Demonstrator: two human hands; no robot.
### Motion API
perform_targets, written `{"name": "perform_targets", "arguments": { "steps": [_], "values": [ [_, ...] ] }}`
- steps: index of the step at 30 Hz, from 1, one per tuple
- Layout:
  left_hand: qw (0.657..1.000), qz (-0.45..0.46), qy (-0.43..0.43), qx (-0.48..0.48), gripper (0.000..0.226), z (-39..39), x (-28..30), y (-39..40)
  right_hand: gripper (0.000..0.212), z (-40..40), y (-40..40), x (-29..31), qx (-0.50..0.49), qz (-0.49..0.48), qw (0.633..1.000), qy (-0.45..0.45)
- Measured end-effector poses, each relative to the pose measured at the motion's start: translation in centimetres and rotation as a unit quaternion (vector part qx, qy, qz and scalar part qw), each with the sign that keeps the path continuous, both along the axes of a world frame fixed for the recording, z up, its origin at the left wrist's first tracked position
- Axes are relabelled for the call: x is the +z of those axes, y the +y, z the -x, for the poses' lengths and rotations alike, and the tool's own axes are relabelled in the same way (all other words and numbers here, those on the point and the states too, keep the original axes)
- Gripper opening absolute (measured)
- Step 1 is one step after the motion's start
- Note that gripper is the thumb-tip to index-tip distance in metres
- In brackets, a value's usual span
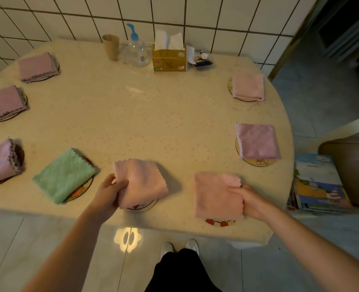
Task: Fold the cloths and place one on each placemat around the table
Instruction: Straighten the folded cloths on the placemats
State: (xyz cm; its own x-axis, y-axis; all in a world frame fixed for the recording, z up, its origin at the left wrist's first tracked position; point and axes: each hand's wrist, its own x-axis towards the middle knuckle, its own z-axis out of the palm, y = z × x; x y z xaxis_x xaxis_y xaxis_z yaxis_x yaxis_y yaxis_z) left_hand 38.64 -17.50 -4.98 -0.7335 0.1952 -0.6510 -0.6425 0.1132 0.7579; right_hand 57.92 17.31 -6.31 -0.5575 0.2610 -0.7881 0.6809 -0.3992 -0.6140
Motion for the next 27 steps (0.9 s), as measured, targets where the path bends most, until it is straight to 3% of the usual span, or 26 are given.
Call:
{"name": "perform_targets", "arguments": {
  "steps": [6,15,21,24,27],
  "values": [
    [0.969,0.222,0.039,-0.103,0.027,2.2,-1.9,-1.3,0.033,-1.6,-0.6,-1.3,-0.014,0.003,1.000,0.014],
    [0.982,0.153,0.074,-0.081,0.022,2.2,-1.7,-0.9,0.029,-1.1,-0.5,-0.4,-0.014,-0.012,1.000,0.000],
    [0.969,0.222,0.079,-0.079,0.022,2.5,-2.4,-0.7,0.033,-1.8,-0.2,0.1,-0.016,0.008,1.000,0.004],
    [0.960,0.254,0.084,-0.087,0.023,2.6,-2.4,-0.4,0.030,-1.8,-0.1,0.1,0.034,-0.086,0.994,-0.052],
    [0.935,0.313,0.114,-0.120,0.023,2.5,-2.1,-0.5,0.007,-1.7,-0.2,0.3,0.127,-0.220,0.964,-0.079]
  ]
}}
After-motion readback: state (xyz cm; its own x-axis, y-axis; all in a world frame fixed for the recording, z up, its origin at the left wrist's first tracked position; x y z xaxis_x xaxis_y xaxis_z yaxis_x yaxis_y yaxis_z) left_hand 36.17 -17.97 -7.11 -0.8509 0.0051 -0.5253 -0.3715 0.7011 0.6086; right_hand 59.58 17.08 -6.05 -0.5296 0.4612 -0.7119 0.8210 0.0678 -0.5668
